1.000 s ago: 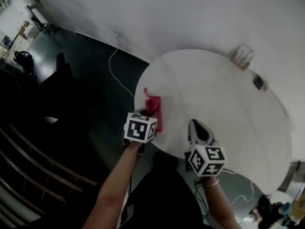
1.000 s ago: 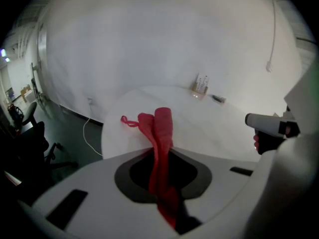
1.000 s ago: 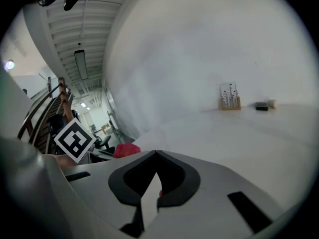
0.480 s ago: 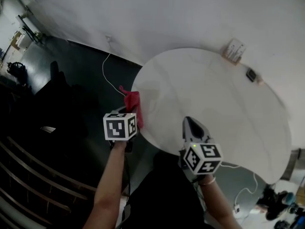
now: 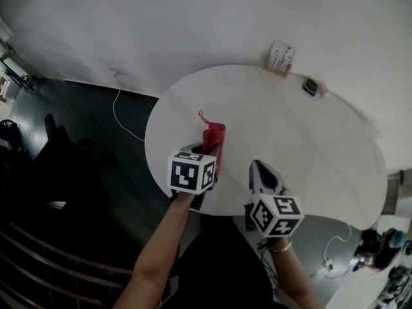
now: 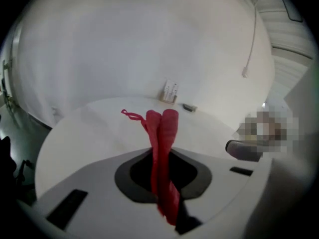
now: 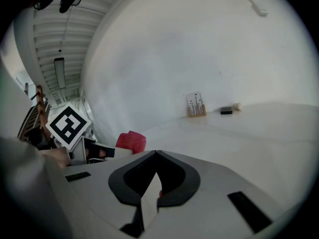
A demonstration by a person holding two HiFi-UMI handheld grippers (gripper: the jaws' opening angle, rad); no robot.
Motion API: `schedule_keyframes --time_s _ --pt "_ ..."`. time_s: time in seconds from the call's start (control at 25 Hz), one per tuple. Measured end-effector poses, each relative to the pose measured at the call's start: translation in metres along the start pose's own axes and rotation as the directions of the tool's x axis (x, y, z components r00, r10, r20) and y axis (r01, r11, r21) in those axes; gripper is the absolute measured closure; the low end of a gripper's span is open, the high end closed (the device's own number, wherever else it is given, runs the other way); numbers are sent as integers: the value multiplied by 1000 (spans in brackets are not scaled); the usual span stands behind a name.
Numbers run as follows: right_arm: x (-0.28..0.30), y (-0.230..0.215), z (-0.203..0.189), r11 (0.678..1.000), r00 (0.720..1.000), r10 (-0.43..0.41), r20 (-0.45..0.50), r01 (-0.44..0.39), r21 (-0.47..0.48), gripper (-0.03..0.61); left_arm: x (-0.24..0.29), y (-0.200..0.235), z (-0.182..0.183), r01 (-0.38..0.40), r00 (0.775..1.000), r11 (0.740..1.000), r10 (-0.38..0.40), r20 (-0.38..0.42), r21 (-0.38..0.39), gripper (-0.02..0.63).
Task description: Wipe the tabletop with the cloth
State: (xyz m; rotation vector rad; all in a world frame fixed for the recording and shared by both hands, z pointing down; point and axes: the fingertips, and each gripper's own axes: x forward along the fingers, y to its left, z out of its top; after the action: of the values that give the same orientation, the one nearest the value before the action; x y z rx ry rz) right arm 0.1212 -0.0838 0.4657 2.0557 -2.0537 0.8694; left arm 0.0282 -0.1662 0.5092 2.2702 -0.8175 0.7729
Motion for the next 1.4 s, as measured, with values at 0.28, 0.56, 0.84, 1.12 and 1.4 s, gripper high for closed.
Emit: schedule_keyframes --time_s 0.28,0.56,0.84,1.12,1.4 --pt "-18 -44 8 993 994 -104 25 103 51 575 57 -90 18 177 981 978 -167 -96 111 574" --pt "-22 -67 13 987 989 -147 33 145 63 575 101 -110 -6 157 966 966 -107 -234 208 574" --pt "10 -47 24 998 998 -54 8 54 15 575 83 -45 -3 63 978 983 -27 -208 171 574" --pt "51 17 19 995 995 92 -42 -94 -40 575 23 65 -15 -130 978 990 136 -160 48 574" --pt "79 79 17 971 972 221 -78 -227 -82 575 -34 148 -32 -269 962 955 261 -77 -128 574"
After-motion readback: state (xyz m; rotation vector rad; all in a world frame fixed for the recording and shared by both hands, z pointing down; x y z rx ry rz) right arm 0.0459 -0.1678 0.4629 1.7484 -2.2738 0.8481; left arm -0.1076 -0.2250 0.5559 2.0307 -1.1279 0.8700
